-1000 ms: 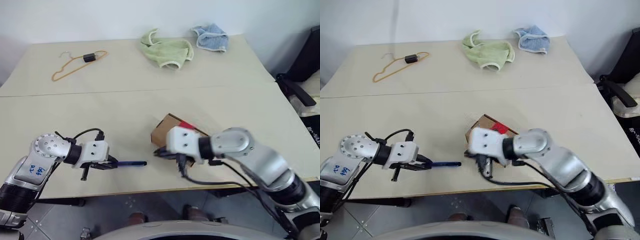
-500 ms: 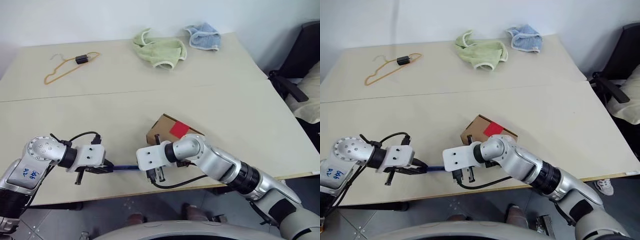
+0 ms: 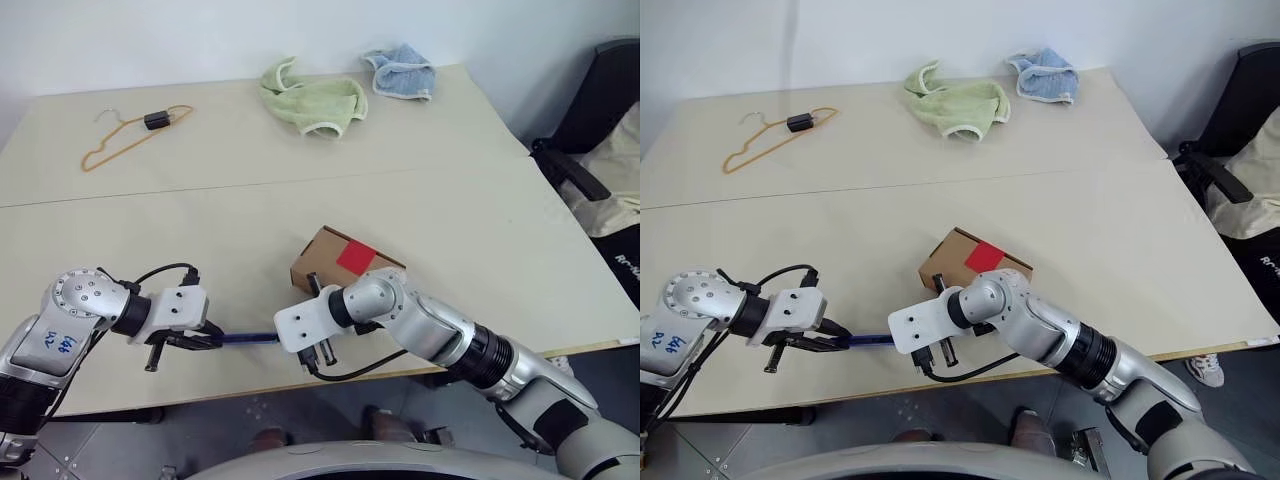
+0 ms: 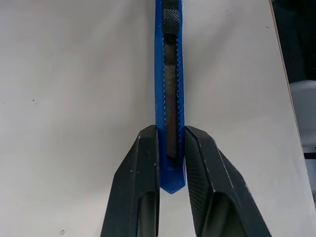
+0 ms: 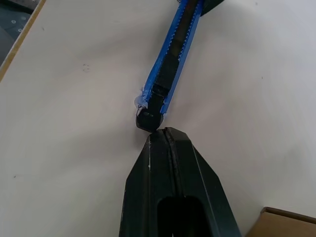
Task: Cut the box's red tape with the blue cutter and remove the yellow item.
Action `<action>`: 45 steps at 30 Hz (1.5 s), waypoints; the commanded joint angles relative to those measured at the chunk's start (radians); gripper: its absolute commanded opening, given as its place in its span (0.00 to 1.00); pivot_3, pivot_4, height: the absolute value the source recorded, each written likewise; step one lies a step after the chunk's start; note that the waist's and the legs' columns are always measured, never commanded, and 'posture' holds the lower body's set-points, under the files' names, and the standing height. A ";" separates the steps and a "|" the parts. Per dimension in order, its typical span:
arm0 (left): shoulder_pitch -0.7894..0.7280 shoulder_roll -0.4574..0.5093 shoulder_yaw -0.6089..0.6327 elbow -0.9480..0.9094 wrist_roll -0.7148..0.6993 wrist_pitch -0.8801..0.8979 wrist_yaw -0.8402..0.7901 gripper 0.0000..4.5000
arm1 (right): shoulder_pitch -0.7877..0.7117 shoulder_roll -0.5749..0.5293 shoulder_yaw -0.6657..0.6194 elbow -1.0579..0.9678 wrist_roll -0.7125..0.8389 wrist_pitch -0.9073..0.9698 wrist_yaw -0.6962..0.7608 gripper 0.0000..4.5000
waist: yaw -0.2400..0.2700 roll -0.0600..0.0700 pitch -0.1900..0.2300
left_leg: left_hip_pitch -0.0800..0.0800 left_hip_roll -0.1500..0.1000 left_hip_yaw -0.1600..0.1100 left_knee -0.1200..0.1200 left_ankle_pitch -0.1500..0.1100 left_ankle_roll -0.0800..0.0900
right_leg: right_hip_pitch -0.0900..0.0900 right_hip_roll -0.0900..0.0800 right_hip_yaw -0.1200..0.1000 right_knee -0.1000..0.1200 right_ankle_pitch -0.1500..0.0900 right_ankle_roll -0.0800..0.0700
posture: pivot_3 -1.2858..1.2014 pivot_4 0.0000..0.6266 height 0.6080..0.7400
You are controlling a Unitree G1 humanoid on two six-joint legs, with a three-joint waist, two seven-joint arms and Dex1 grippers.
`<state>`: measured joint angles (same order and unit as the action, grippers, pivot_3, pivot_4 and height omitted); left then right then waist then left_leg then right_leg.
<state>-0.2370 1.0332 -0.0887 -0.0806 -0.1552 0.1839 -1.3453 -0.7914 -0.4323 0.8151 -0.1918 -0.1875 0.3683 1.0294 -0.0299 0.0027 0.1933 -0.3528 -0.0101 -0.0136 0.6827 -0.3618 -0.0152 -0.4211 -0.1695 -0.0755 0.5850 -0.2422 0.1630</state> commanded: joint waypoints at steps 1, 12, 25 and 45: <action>0.039 0.006 -0.058 0.003 0.026 0.034 -0.021 0.09 | 0.007 0.027 -0.024 -0.029 -0.002 -0.048 0.011 0.01 | 0.000 0.000 0.000 | 0.000 0.000 0.000 0.000 0.000 0.000 | 0.000 0.000 0.000 0.000 0.000 0.000 | 0.52 0.24 1.00; 0.051 0.016 -0.060 -0.016 0.026 0.056 -0.030 0.09 | 0.001 0.069 -0.038 -0.050 -0.047 -0.051 0.027 0.01 | 0.001 0.000 0.000 | 0.000 0.002 0.005 0.000 -0.001 -0.001 | -0.004 0.001 0.000 0.003 -0.001 -0.002 | 0.52 0.24 1.00; 0.048 0.017 -0.065 -0.017 0.033 0.068 -0.029 0.09 | 0.025 0.081 -0.016 -0.019 -0.091 -0.063 0.058 0.01 | 0.001 0.000 -0.001 | 0.000 0.002 0.005 0.000 -0.001 -0.001 | -0.005 0.001 0.000 0.003 -0.001 -0.002 | 0.52 0.24 1.00; 0.037 0.009 -0.085 -0.018 0.043 0.105 -0.023 0.09 | 0.034 0.109 -0.003 0.010 -0.119 -0.124 0.093 0.01 | 0.001 0.002 -0.008 | 0.001 0.003 0.007 0.000 -0.002 -0.001 | -0.005 0.002 0.000 0.004 -0.001 -0.002 | 0.52 0.24 1.00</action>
<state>-0.2361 1.0417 -0.0991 -0.1105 -0.1525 0.2685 -1.3534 -0.7599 -0.3397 0.8159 -0.1808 -0.3005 0.2605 1.1285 -0.0292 0.0045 0.1850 -0.3512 -0.0071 -0.0063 0.6828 -0.3640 -0.0160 -0.4258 -0.1676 -0.0753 0.5891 -0.2429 0.1604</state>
